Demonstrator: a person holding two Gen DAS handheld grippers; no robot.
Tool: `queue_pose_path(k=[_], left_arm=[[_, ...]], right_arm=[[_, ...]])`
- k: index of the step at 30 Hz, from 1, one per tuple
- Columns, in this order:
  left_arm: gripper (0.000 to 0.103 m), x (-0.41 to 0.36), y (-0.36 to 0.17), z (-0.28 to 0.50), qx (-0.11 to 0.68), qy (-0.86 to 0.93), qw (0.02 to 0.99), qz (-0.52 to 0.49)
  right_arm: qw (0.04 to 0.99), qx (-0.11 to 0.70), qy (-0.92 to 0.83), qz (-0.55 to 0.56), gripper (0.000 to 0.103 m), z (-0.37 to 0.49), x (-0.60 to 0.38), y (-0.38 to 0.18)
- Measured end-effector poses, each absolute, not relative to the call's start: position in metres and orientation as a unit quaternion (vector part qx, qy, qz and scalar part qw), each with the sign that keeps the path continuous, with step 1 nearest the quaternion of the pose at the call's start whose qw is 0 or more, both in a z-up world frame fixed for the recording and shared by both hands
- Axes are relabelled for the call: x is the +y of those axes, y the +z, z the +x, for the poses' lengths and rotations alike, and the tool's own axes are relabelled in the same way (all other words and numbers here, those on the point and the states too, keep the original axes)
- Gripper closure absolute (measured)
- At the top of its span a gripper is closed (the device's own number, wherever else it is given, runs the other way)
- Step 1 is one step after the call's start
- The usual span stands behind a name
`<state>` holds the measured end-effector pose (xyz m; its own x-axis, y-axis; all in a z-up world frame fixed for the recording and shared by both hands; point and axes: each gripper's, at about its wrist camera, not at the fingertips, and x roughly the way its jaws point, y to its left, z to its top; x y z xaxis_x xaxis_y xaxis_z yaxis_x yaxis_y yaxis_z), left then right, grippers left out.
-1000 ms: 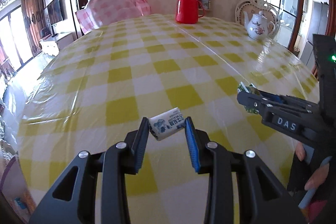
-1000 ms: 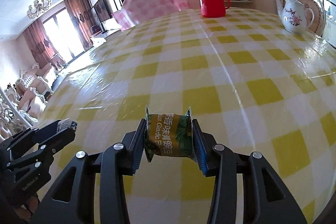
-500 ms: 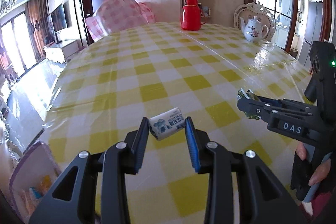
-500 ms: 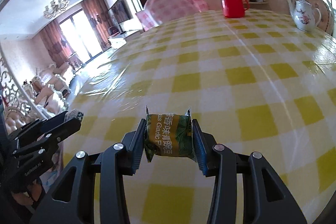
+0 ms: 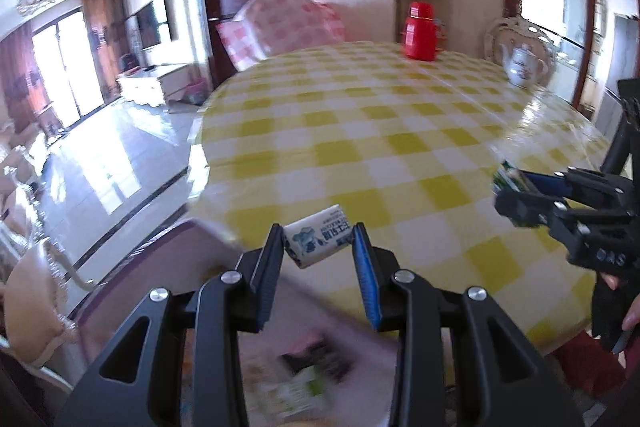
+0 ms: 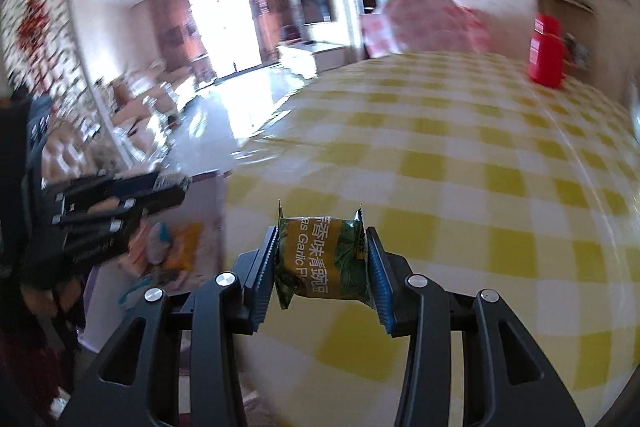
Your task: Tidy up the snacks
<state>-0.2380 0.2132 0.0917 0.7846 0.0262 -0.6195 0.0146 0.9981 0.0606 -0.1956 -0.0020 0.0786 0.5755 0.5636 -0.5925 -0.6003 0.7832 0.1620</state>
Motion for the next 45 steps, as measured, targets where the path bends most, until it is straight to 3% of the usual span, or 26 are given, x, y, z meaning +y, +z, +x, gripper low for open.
queue_pose_path(k=[18,20,21,22,23,25,26,35,45], left_arm=[[0.067,0.314,0.061,-0.263,0.365,0.073,0.928,-0.009],[0.064,0.319,0.060,-0.264,0.364,0.085,0.928,-0.012],[0.043,0.320,0.060,-0.265,0.363,0.089,0.927,-0.014],[0.015,0.322,0.062,-0.267,0.356,0.097,0.929,-0.020],[0.008,0.323,0.065,-0.270,0.341,0.108,0.934,-0.025],[0.004,0.325,0.071,-0.275,0.321,0.119,0.939,-0.030],[0.002,0.326,0.075,-0.277,0.315,0.122,0.940,-0.037],[0.002,0.332,0.091,-0.286,0.322,0.223,0.918,-0.055],[0.002,0.345,0.069,-0.281,0.381,0.224,0.891,-0.104]], right_arm=[[0.808,0.352,0.440,-0.173,0.060,-0.253,0.157,0.045],[0.798,0.359,0.447,-0.185,0.056,-0.256,0.166,0.041],[0.792,0.365,0.447,-0.198,0.052,-0.257,0.171,0.039],[0.788,0.369,0.446,-0.208,0.039,-0.258,0.175,0.038],[0.789,0.368,0.443,-0.216,0.028,-0.259,0.177,0.039],[0.802,0.353,0.426,-0.226,0.016,-0.261,0.175,0.044],[0.805,0.350,0.420,-0.230,0.017,-0.261,0.174,0.047],[0.775,0.415,0.398,-0.265,0.016,-0.257,0.183,0.058],[0.763,0.456,0.372,-0.267,0.017,-0.258,0.187,0.036]])
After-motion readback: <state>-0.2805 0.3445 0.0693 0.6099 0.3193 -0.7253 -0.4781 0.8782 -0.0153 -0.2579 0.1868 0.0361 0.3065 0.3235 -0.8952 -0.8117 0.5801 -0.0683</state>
